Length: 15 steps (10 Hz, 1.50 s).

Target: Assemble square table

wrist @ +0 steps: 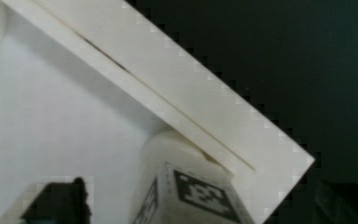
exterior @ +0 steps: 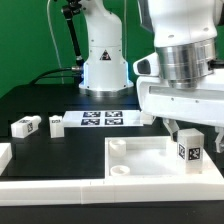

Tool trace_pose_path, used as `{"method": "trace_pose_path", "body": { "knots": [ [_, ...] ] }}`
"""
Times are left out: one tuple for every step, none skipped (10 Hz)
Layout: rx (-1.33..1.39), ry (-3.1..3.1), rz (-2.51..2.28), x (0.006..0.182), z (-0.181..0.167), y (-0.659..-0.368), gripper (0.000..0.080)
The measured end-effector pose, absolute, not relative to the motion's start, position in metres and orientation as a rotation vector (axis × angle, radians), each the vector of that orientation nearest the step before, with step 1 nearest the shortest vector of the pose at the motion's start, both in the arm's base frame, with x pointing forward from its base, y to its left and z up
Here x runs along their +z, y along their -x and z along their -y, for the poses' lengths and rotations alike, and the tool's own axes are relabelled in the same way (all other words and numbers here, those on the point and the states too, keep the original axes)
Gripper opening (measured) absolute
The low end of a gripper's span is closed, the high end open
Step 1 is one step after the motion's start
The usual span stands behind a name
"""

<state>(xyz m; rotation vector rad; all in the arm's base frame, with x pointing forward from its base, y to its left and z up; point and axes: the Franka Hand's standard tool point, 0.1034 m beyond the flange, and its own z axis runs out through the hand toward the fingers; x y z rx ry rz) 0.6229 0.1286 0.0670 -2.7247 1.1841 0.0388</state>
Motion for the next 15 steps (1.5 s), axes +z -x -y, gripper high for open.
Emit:
{"method": "trace_pose_path", "body": {
  "knots": [
    [0.028,2.772,-1.068,0.067,-0.127,-0.623,0.0648],
    [0.018,2.816,-0.949,0.066,-0.127,-0.623,0.0648],
    [-0.017,2.929,-0.638,0.067,-0.126,-0.625,0.0648],
    [-0.044,2.98,-0.404,0.069,-0.124,-0.628,0.0649],
    [-0.07,3.0,-0.223,0.07,-0.121,-0.63,0.0649],
    [-0.082,3.005,-0.149,0.07,-0.12,-0.631,0.0649],
    [-0.081,3.004,-0.162,0.07,-0.121,-0.631,0.0649],
    [-0.079,3.002,-0.193,0.07,-0.121,-0.631,0.055],
    [-0.076,2.997,-0.231,0.07,-0.121,-0.631,0.055],
    [-0.066,2.985,-0.352,0.069,-0.121,-0.63,0.0366],
    [-0.058,2.972,-0.454,0.069,-0.119,-0.63,0.0294],
    [-0.056,2.966,-0.492,0.069,-0.118,-0.63,0.0294],
    [-0.047,2.936,-0.633,0.069,-0.117,-0.63,0.0294],
    [-0.031,2.878,-0.827,0.069,-0.115,-0.631,0.0294],
    [-0.009,2.805,-1.045,0.069,-0.115,-0.63,0.0294]
  ]
}}
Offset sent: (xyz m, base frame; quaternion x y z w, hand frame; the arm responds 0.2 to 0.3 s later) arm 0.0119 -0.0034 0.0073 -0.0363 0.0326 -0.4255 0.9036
